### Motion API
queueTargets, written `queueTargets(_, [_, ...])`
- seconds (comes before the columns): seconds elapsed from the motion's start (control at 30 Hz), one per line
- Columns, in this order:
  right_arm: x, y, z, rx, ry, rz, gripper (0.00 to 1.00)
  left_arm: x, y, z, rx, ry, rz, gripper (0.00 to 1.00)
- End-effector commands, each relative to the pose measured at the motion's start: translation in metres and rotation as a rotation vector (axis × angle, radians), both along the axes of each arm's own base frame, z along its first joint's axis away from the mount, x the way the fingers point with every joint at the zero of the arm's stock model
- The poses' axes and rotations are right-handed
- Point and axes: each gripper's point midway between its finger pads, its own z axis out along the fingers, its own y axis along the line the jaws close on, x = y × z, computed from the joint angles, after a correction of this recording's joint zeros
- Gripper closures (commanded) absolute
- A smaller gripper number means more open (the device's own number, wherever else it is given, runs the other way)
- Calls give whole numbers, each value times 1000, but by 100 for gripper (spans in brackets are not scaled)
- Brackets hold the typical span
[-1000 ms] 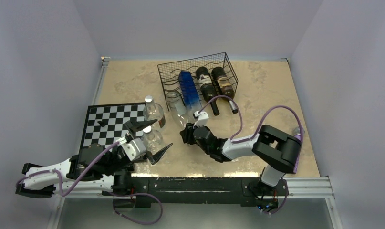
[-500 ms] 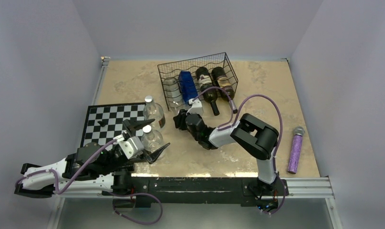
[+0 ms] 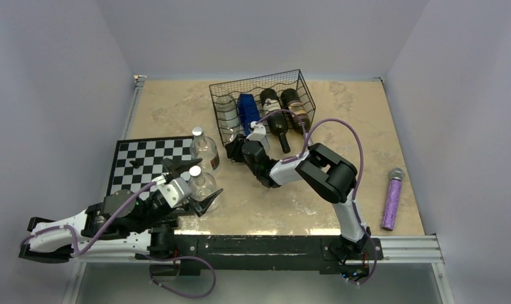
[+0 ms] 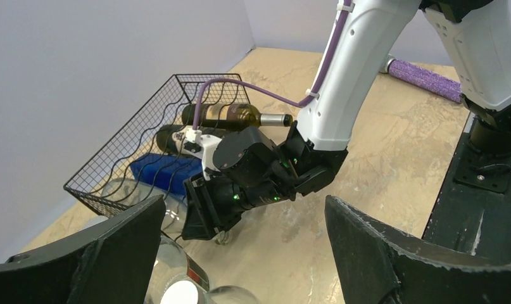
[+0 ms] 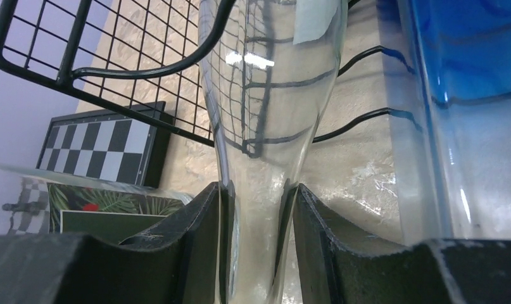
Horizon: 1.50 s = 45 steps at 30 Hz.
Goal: Put the wine bottle on the wine rack
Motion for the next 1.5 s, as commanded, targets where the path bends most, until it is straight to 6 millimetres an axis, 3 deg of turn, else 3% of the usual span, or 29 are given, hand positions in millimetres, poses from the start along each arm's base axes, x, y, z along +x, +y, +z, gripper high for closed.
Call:
queueTargets(0.0, [28,24,117,319,-197,-37,100,1,18,20,-93,37,27,1])
queueTargets(0.07, [28,25,110,308,-171,-40,98,0,21,21,-99,38,27,1])
queueTargets(0.23, [25,24,96,302,-137,-29,47,2,29,19,-81,44,43,1])
queueTargets(0.37, [21,20,92,287,-107,-36,25,3,35,21,-78,54,58,1])
queueTargets(0.57, [5,2,110,240,-99,-25,20,5,50,24,-84,67,91,1])
queueTargets(0.83, [-33,-20,149,64,-88,-6,16,11,69,32,-122,69,146,1])
queueTargets(1.13, [-110,-58,187,-145,-9,120,13,15,91,40,-283,228,233,1])
queueTargets(1.3, [-161,-45,211,-83,26,359,18,9,109,43,-374,364,239,1])
queueTargets(1.47, [-200,-16,229,-211,-35,499,18,6,116,31,-351,412,240,1])
